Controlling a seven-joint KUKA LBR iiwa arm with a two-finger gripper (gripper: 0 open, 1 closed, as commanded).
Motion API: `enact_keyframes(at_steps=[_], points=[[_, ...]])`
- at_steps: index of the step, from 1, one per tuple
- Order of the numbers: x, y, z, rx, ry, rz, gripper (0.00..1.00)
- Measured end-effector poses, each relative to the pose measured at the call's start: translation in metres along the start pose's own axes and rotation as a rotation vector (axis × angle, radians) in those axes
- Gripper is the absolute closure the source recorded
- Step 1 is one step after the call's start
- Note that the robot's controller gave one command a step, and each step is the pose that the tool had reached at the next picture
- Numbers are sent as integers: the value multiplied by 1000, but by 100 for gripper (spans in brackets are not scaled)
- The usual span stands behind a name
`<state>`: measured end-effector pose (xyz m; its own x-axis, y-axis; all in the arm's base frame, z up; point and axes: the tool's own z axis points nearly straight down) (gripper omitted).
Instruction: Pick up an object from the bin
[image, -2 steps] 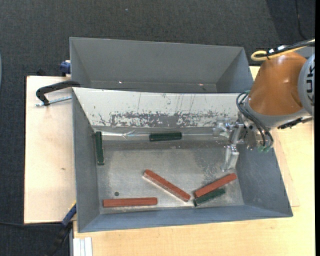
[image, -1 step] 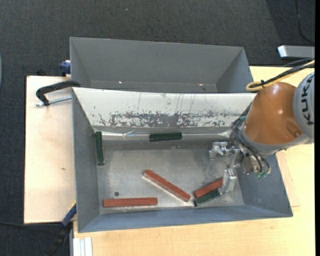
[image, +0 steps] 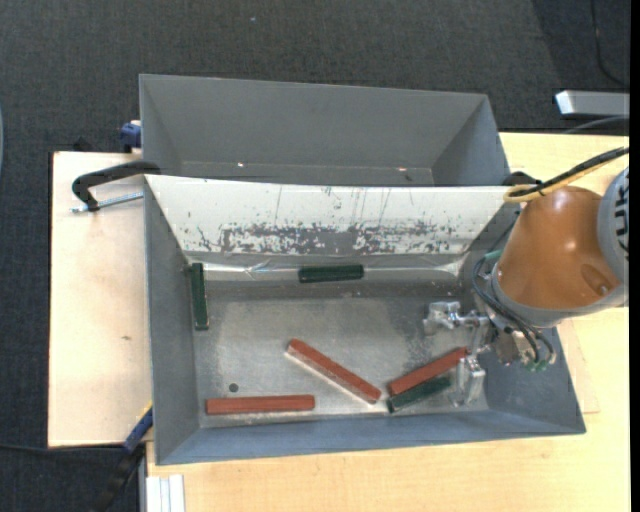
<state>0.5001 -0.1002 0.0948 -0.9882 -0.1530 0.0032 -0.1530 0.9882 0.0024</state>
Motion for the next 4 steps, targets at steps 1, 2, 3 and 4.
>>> enact_keyframes(at_steps=[1,2,3,4], points=[[4,9,15,2,-3,-222,0],[2,37,24,2,-4,-279,100],[3,37,24,2,-4,-278,100],[-15,29,-159,7,-15,-230,100]])
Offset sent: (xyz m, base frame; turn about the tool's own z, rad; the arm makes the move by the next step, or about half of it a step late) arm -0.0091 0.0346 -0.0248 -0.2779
